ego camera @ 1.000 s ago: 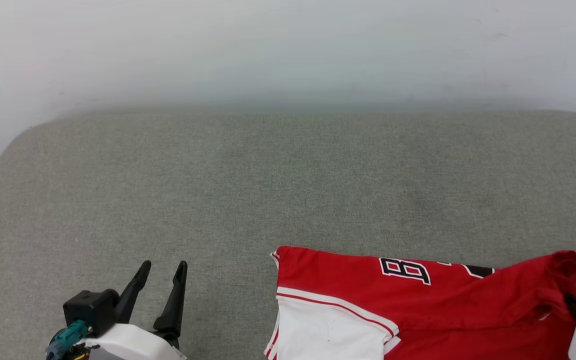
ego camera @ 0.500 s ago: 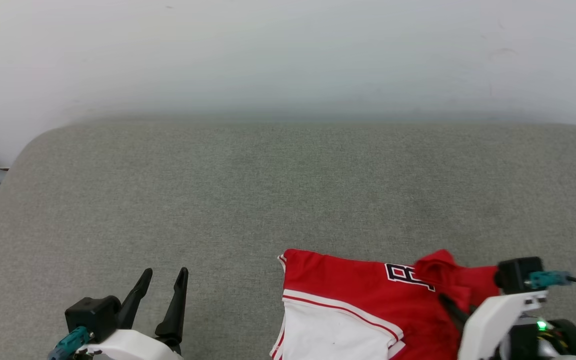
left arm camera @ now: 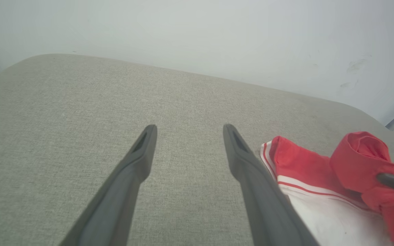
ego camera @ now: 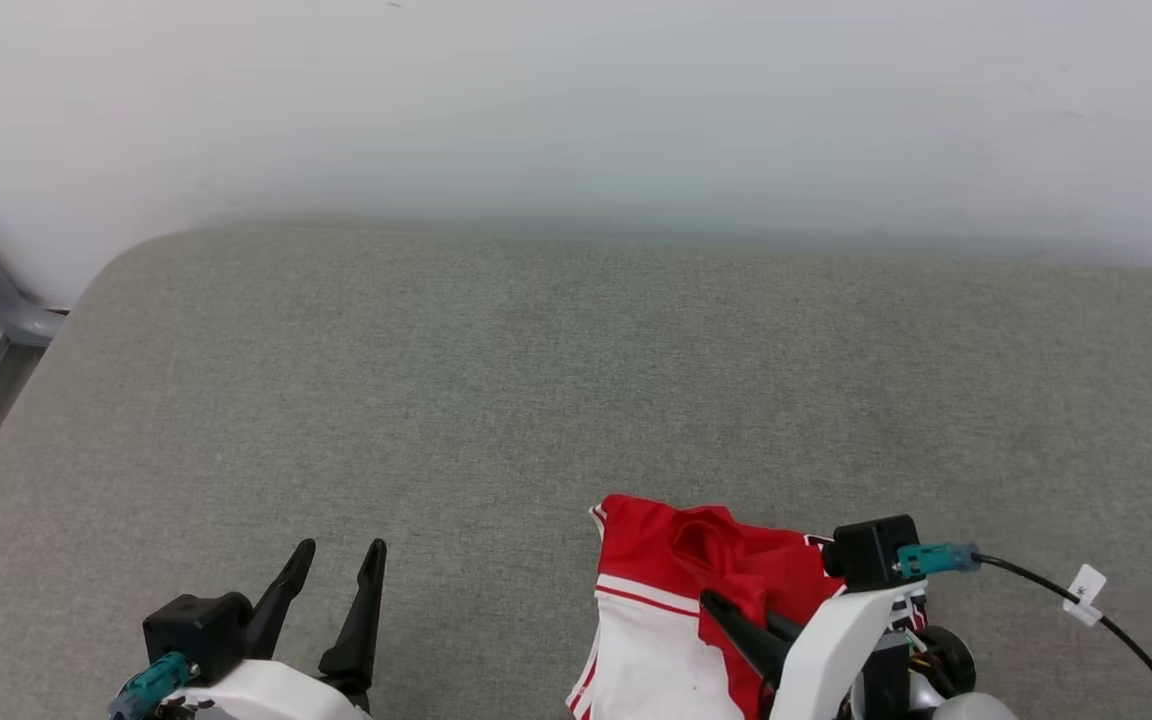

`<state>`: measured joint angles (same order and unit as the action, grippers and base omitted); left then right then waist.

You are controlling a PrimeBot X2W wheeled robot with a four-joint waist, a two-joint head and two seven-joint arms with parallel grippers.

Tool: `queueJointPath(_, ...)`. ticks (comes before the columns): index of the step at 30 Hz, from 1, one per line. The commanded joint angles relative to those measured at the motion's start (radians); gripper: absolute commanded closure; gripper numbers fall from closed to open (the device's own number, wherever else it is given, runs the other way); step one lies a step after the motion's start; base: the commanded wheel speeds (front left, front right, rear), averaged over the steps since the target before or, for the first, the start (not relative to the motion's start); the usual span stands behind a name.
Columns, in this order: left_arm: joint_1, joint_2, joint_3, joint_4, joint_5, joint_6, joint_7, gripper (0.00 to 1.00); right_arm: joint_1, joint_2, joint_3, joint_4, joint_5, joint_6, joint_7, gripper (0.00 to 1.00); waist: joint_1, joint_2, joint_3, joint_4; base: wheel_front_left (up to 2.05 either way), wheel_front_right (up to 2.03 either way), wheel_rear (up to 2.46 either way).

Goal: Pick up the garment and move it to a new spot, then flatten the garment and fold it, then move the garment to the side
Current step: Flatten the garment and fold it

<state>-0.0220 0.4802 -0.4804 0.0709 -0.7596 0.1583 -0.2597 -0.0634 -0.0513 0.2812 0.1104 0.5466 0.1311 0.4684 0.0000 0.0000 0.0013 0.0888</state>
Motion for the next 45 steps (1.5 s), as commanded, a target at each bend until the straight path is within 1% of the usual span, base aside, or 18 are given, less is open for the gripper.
queueJointPath(1,-0.011,-0.001,-0.004,0.002,0.007,-0.003,-0.001,0.0,-0.02,0.002,0.01,0.024,0.01,-0.001,-0.026,1.0,0.0,0.0,0.001,0.006,0.0,0.0,0.0)
queueJointPath(7,-0.016,-0.007,-0.012,0.004,0.009,-0.007,-0.001,0.0,-0.066,0.002,0.059,0.147,0.037,-0.001,-0.134,1.0,0.0,0.0,0.003,0.021,0.0,0.0,0.0)
queueJointPath(8,-0.017,-0.007,-0.013,0.005,0.009,-0.006,-0.001,0.0,-0.073,0.002,0.068,0.164,0.042,-0.001,-0.15,0.96,0.0,0.0,0.003,0.022,0.0,0.0,0.0)
queueJointPath(9,-0.018,-0.008,-0.013,0.006,0.01,-0.006,-0.002,0.0,-0.08,0.002,0.081,0.179,0.047,-0.001,-0.164,0.58,0.0,0.0,0.004,0.024,0.0,0.0,0.0)
queueJointPath(10,-0.018,-0.008,-0.014,0.006,0.01,-0.006,-0.002,0.0,-0.085,0.002,0.096,0.194,0.061,-0.001,-0.176,0.0,0.0,0.0,0.003,0.025,0.0,0.0,0.0)
queueJointPath(17,-0.007,-0.01,-0.011,0.007,0.014,-0.008,-0.003,0.0,-0.106,0.002,0.208,0.236,0.135,-0.001,-0.216,0.0,0.0,0.0,-0.005,0.023,0.0,0.0,0.0)
queueJointPath(22,0.003,-0.014,-0.009,0.007,0.016,-0.007,-0.004,0.0,-0.128,0.002,0.216,0.243,0.084,-0.001,-0.237,0.0,0.0,0.0,-0.013,0.014,0.0,0.0,0.0)
queueJointPath(25,0.006,-0.016,-0.005,0.002,0.018,-0.006,-0.005,0.0,-0.156,0.002,0.204,0.228,-0.014,-0.001,-0.248,0.0,0.0,0.0,-0.015,0.005,0.0,0.0,0.0)
queueJointPath(28,0.011,-0.021,0.002,-0.003,0.025,-0.003,-0.006,0.0,-0.193,-0.003,0.179,0.203,-0.164,-0.001,-0.259,0.0,0.0,0.0,-0.014,-0.008,0.0,0.0,0.0)
queueJointPath(32,0.011,-0.035,0.018,-0.014,0.038,-0.001,-0.007,0.0,-0.233,-0.079,0.12,0.153,-0.328,-0.001,-0.294,0.0,0.0,0.0,-0.012,-0.025,0.0,0.0,0.0)
queueJointPath(34,0.01,-0.042,0.028,-0.022,0.05,-0.003,-0.007,0.0,-0.245,-0.112,0.083,0.125,-0.383,-0.001,-0.314,0.0,0.0,0.0,-0.009,-0.033,0.0,0.0,0.0)
queueJointPath(39,0.02,-0.077,0.079,-0.05,0.092,-0.012,-0.006,0.0,-0.221,-0.194,-0.033,0.048,-0.449,-0.001,-0.348,0.0,0.0,0.0,0.002,-0.054,0.0,0.0,0.0)
queueJointPath(45,0.043,-0.128,0.154,-0.079,0.159,-0.039,-0.005,0.0,-0.126,-0.245,-0.157,-0.068,-0.453,-0.001,-0.404,0.0,0.0,0.0,0.014,-0.076,0.0,0.0,0.0)
